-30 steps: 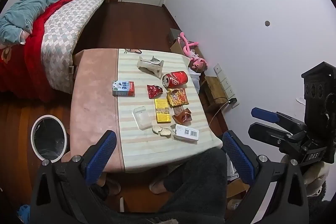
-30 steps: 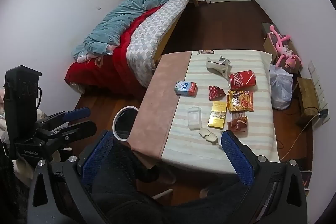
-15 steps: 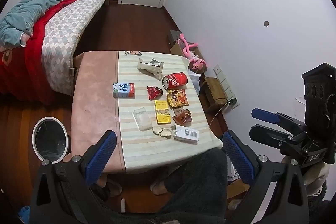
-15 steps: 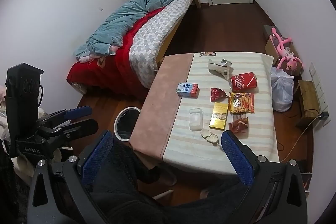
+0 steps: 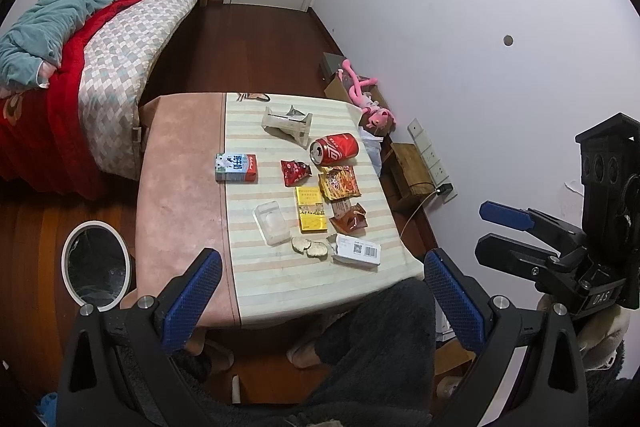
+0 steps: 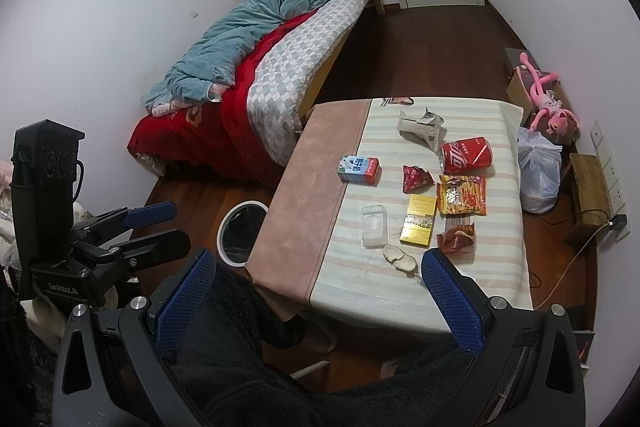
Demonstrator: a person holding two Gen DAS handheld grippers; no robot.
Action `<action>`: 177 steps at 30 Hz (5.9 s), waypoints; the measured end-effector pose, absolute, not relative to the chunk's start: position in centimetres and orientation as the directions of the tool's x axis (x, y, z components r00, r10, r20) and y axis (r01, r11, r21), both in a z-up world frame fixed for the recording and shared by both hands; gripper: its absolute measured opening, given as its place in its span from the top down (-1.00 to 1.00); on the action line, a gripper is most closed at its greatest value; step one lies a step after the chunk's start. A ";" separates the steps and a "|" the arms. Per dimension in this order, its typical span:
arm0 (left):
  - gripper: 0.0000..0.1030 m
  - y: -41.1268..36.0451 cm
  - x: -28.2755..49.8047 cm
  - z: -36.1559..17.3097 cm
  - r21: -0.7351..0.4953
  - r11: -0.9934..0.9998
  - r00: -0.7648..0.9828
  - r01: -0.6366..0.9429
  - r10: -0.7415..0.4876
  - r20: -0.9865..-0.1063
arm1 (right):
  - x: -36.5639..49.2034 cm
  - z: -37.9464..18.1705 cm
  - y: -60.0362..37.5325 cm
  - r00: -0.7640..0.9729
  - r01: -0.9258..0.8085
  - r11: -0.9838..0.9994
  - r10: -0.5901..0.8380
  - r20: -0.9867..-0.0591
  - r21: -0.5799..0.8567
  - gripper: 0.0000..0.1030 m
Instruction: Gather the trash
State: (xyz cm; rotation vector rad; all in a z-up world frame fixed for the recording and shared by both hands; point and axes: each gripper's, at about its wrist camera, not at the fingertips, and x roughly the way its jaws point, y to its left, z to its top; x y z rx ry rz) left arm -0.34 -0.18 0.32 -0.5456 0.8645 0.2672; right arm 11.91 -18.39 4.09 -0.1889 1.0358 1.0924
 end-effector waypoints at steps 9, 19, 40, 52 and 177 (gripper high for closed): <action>-1.00 -0.3 -0.2 0.3 -0.343 0.831 0.626 -0.437 0.007 -0.780 | 12.0 4.0 -18.4 0.063 -0.802 0.490 0.639 -0.766 0.342 -1.00; -1.00 -0.3 -0.3 0.2 -0.343 0.831 0.624 -0.437 0.005 -0.781 | 12.3 3.7 -18.2 0.057 -0.802 0.486 0.639 -0.767 0.346 -1.00; -1.00 -0.3 -0.6 -0.4 -0.340 0.834 0.620 -0.435 0.004 -0.784 | 12.5 3.6 -18.0 0.057 -0.803 0.487 0.636 -0.770 0.343 -1.00; -1.00 -0.1 -0.4 -0.6 -0.335 0.836 0.617 -0.435 0.005 -0.787 | 12.5 3.6 -17.8 0.057 -0.806 0.484 0.636 -0.769 0.340 -1.00; 0.10 41.9 -21.0 -41.8 -0.205 0.203 0.217 -0.957 0.039 -0.975 | -6.7 -44.9 36.8 -0.227 -0.902 0.366 0.050 -0.973 0.229 -0.02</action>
